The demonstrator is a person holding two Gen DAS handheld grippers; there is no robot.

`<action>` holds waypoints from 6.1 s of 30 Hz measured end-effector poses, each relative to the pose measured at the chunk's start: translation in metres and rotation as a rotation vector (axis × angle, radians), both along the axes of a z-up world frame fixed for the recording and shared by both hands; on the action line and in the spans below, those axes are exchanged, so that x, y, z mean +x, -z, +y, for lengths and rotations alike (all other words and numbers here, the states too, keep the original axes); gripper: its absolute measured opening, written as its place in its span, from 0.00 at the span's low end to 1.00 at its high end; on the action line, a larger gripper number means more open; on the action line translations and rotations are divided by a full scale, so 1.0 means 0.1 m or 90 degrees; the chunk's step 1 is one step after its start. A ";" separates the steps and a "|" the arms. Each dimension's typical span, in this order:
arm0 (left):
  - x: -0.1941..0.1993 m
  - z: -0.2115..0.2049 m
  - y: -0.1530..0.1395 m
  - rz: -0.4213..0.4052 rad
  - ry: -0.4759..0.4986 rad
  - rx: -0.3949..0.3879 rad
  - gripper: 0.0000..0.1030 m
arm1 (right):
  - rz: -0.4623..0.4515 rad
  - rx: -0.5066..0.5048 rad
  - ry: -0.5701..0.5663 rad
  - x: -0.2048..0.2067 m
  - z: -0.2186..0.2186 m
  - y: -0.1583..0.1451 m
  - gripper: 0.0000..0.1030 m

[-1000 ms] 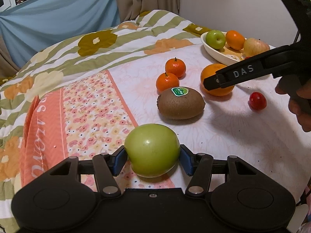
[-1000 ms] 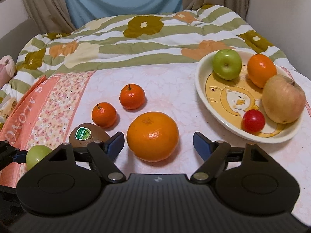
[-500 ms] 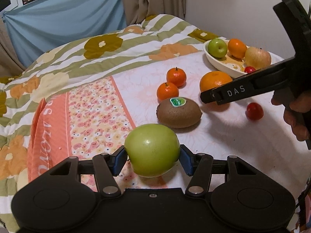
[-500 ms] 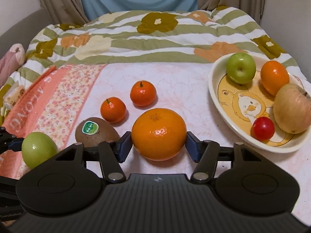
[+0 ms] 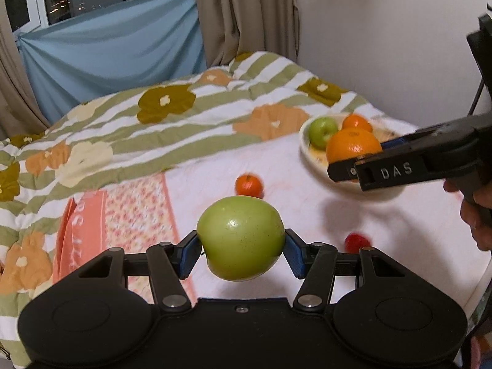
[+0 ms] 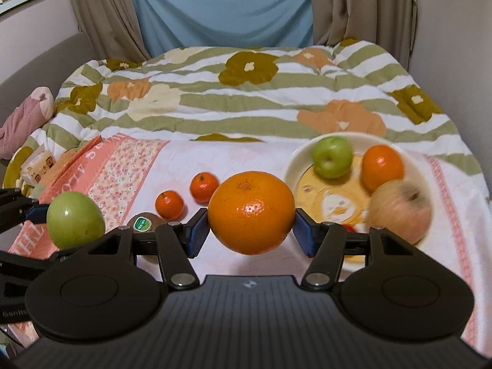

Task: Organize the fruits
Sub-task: 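Carry the green apple and orange into the duck bowl and release both, then grasp the kiwi with the left tool while the right tool grasps the red cherry tomato, then carry the kiwi and cherry tomato into the duck bowl and release both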

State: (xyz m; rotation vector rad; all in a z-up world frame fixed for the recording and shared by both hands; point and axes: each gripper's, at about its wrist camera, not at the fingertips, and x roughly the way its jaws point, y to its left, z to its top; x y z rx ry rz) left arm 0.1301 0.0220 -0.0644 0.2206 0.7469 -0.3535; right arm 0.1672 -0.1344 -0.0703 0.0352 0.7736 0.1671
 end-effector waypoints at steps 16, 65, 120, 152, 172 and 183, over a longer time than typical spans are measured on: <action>0.26 -1.09 -0.13 -0.023 -0.049 -0.007 0.60 | -0.023 0.003 -0.050 0.26 -1.13 -0.24 0.71; 0.46 -1.23 0.20 0.041 -0.129 0.000 0.92 | 0.023 -0.011 -0.129 0.97 -1.19 0.20 0.78; -0.34 0.03 -0.06 -0.018 0.032 0.057 1.00 | 0.014 -0.029 0.115 -1.01 -0.15 -0.21 1.00; 0.59 0.04 0.85 0.074 0.090 0.030 0.69 | 0.069 -0.016 0.220 -0.69 0.27 0.75 0.88; 0.39 0.22 0.83 0.085 0.075 0.031 0.68 | 0.074 -0.023 0.190 -0.36 0.35 0.86 0.69; 0.35 0.18 0.73 0.087 0.058 0.018 0.68 | 0.060 -0.036 0.166 -0.38 0.28 0.75 0.49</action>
